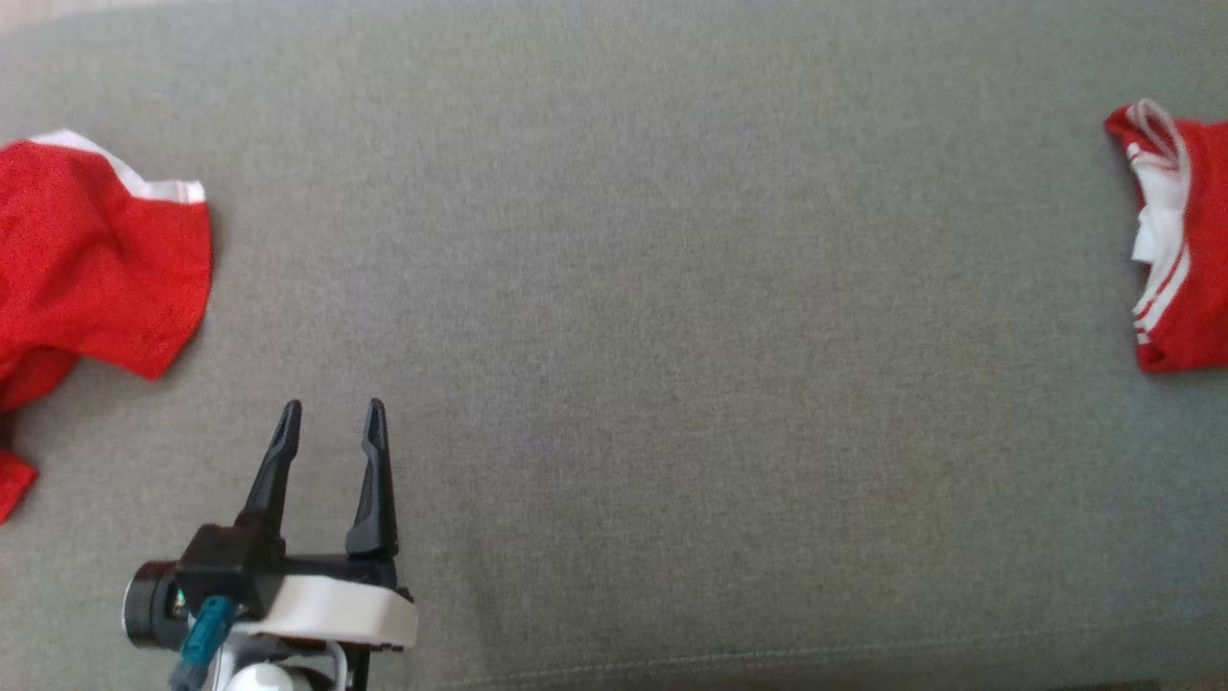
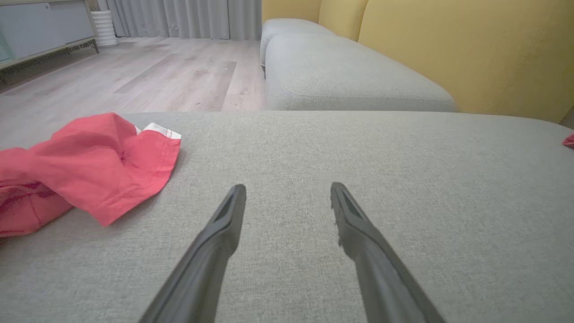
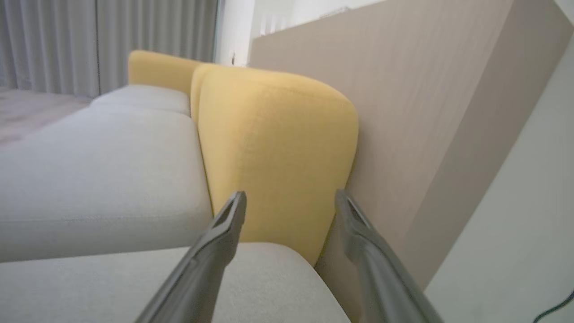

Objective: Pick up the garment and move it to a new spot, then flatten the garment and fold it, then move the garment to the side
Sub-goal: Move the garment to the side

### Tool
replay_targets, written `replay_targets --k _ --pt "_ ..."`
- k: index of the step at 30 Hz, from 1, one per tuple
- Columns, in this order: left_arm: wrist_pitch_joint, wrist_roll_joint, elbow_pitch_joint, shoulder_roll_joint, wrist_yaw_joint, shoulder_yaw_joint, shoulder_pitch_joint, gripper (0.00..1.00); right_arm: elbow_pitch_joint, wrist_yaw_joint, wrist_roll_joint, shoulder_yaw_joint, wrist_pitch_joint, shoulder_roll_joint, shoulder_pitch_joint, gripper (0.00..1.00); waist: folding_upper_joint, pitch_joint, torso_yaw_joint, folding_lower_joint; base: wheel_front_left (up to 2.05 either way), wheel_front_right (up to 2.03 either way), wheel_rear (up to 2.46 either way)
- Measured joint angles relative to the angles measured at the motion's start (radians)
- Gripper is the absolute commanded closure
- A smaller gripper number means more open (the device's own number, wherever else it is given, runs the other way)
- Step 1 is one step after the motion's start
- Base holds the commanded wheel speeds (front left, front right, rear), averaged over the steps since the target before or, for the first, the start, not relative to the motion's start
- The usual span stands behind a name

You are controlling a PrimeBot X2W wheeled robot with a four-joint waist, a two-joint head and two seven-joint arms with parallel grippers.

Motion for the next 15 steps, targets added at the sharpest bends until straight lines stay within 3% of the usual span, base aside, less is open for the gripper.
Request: replay_targets --k 7,15 --pt "0.0 -0.027 0.03 -0.001 0.006 0.023 0.008 0.0 -0.245 0.0 0.187 0.144 -0.023 0.071 0.267 0.0 0.0 -0.093 0.0 0.0 0.0 0.0 0.0" --pt "0.0 -0.039 0.081 -0.001 -0.009 0.056 0.067 0.0 -0.661 0.0 0.281 0.24 0.091 0.239 0.684 0.0 0.0 -0.201 0.001 0.0 0.0 0.0 0.0"
